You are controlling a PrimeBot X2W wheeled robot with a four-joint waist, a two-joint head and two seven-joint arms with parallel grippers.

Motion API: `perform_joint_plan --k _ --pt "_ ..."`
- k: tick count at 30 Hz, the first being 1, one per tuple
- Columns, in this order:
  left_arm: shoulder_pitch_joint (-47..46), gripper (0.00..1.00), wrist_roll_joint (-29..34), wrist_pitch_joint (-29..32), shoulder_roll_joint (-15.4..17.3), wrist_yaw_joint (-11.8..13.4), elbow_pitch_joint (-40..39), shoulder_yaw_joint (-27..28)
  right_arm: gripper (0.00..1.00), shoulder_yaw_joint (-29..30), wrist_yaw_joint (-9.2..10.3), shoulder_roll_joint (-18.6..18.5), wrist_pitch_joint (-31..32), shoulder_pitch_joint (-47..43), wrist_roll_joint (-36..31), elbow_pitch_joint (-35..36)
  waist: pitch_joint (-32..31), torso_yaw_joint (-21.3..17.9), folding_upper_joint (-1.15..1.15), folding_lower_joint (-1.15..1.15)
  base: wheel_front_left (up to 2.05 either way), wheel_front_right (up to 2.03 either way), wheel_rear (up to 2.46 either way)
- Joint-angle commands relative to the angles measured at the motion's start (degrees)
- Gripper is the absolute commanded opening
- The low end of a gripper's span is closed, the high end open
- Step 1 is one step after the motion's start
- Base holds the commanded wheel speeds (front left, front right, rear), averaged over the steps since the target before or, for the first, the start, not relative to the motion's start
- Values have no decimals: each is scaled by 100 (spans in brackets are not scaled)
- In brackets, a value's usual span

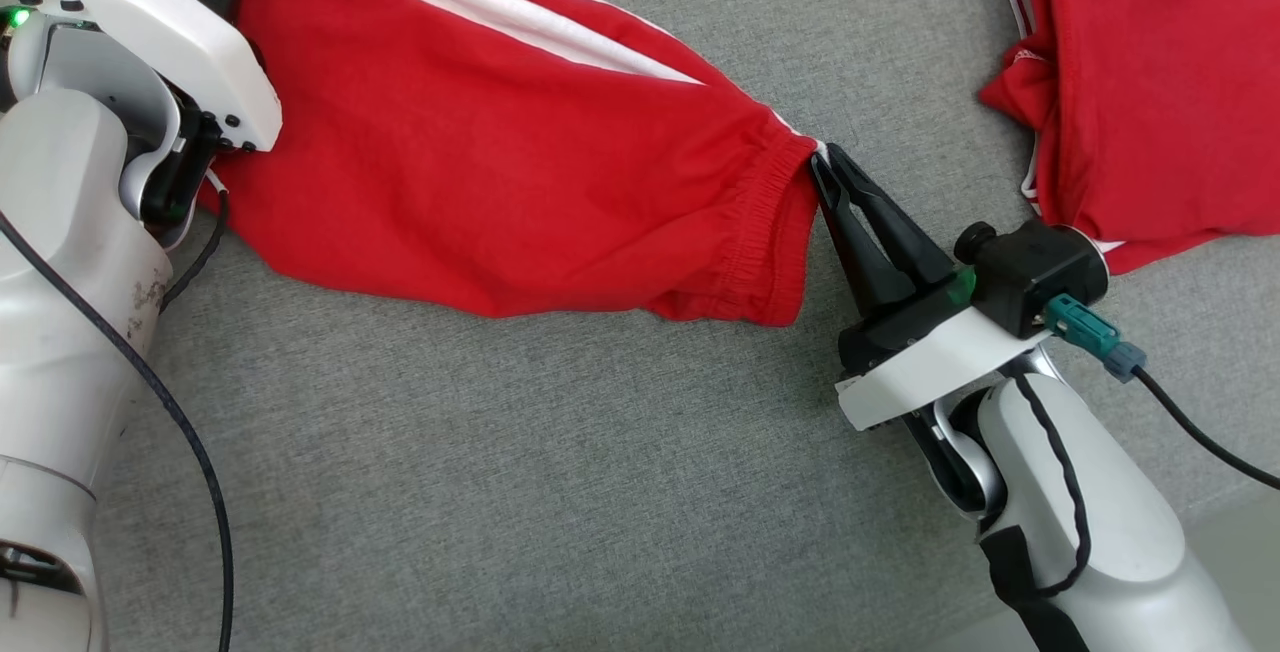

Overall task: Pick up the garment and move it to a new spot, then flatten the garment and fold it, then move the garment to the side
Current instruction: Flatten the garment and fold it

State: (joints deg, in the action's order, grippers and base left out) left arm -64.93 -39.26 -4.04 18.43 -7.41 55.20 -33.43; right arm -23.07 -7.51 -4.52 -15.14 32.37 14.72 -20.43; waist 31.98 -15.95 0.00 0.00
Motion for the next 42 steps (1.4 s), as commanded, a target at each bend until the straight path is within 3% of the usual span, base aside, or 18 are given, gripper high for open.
perform_joint_plan --k 1,6,13,19,28,37,42 --pt "-67 100 -61 -140 21 -6 47 -60 100 23 3 -37 0 -23 82 -20 -24 35 0 0 0 0 0" --pt "229 100 -269 -747 48 -7 -36 -278 100 290 3 -231 0 -441 0 96 -260 265 0 0 0 0 0" --pt "803 100 -197 -1087 196 63 -481 -257 100 923 3 -350 0 -1112 -101 493 -574 545 0 0 0 0 0" --pt "1868 100 227 -1116 372 621 -2133 415 100 1855 2 -55 1 -1601 -142 945 -845 810 0 0 0 0 0" --pt "3808 100 975 -1113 354 1320 -4500 1231 100 2294 2 120 29 -1920 -292 1117 -1268 1183 0 0 0 0 0" --pt "5054 100 1189 -1113 282 1563 -5154 1654 100 2459 2 141 256 -2374 -510 1221 -1793 1416 0 0 0 0 0" --pt "5565 100 1216 -1092 208 1724 -5261 1609 100 2483 2 145 408 -2781 -483 1375 -2058 1485 0 0 0 0 0"
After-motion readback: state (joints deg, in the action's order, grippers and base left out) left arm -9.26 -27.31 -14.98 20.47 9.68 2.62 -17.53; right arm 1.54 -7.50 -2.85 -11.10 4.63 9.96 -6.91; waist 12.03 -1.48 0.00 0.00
